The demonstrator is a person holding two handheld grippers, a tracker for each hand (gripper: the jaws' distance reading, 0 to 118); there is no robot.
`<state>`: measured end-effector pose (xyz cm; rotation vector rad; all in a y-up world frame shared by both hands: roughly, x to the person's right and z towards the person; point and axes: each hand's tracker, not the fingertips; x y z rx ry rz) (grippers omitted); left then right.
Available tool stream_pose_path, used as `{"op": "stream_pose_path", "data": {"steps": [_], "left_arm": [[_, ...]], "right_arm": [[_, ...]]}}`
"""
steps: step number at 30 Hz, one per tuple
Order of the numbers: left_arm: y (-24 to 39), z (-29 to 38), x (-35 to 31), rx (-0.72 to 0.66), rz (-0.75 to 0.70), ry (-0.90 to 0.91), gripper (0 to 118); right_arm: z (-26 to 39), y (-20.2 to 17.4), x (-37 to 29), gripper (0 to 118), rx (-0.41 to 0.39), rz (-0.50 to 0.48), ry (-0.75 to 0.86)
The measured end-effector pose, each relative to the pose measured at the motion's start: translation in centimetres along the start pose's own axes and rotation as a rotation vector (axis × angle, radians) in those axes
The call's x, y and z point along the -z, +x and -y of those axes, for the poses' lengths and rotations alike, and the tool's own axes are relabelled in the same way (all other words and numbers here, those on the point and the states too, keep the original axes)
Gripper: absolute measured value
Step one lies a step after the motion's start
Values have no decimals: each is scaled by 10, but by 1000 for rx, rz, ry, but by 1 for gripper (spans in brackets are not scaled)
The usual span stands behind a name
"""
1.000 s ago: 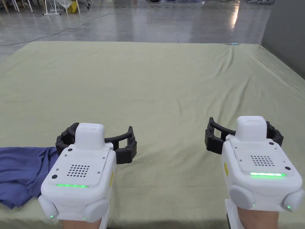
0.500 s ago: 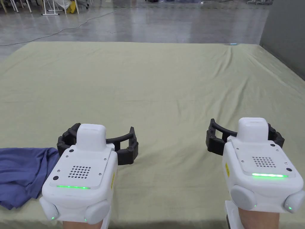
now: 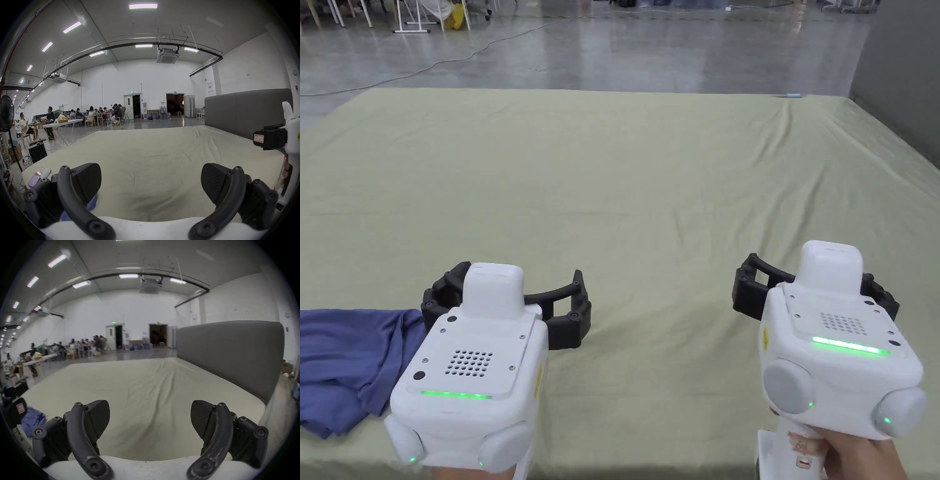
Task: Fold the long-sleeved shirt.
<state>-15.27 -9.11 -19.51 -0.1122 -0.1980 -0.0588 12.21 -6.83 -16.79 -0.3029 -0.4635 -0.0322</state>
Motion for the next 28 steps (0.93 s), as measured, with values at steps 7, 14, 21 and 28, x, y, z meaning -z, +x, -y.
{"op": "stream_pose_path", "data": {"steps": [7, 14, 21, 28], "left_arm": [[1, 1, 1, -3, 4, -7, 118], [3, 1, 1, 9, 5, -5, 118], [1, 1, 0, 7, 2, -10, 118], [0, -1, 0, 2, 3, -5, 118]], "right_arm": [[5, 2, -3, 102, -8, -76, 52], [7, 3, -7, 103, -15, -137, 98], [5, 1, -16, 103, 8, -73, 160], [7, -3, -12, 103, -12, -74, -55]]}}
